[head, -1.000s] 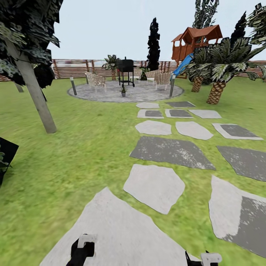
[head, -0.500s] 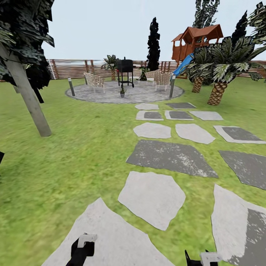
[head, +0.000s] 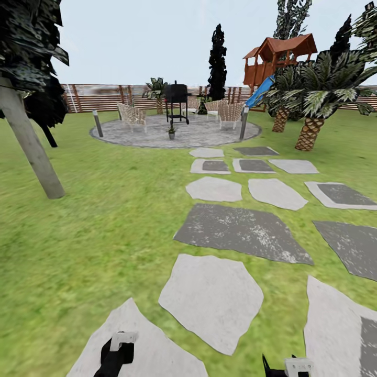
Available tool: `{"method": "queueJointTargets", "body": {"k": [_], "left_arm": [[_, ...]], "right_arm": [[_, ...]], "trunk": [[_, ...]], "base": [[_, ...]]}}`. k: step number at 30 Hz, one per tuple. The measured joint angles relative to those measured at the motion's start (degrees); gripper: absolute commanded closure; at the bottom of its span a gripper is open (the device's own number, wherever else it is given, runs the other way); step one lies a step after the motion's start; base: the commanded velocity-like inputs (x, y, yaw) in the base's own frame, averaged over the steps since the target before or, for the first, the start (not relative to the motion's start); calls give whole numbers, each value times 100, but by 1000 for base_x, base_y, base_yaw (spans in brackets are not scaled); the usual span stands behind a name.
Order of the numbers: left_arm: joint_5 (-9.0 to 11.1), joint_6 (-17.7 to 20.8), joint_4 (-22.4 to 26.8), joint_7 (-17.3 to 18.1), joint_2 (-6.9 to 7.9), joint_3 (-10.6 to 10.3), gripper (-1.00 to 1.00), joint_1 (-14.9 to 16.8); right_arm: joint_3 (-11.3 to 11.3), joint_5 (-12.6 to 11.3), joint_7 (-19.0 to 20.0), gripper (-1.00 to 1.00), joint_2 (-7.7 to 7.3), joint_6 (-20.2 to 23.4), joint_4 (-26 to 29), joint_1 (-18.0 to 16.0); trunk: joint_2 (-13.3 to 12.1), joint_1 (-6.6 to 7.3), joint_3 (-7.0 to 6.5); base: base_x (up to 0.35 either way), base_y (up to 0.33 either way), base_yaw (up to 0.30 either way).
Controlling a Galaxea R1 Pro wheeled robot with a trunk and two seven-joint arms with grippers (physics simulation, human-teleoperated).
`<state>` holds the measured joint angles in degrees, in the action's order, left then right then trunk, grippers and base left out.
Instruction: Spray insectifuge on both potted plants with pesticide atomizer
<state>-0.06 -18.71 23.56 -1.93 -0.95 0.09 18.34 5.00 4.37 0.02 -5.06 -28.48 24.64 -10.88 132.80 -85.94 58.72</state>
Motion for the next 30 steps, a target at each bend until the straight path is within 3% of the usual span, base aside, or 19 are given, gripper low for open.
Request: {"method": "queueJointTargets", "body": {"k": [30], "left_arm": [[-1, 5, 6, 0, 2, 0, 100, 0]], "right_arm": [[-9, 5, 1, -100, 2, 0, -16, -1]], "trunk": [[0, 0, 0]], "base": [[310, -84, 0]]}}
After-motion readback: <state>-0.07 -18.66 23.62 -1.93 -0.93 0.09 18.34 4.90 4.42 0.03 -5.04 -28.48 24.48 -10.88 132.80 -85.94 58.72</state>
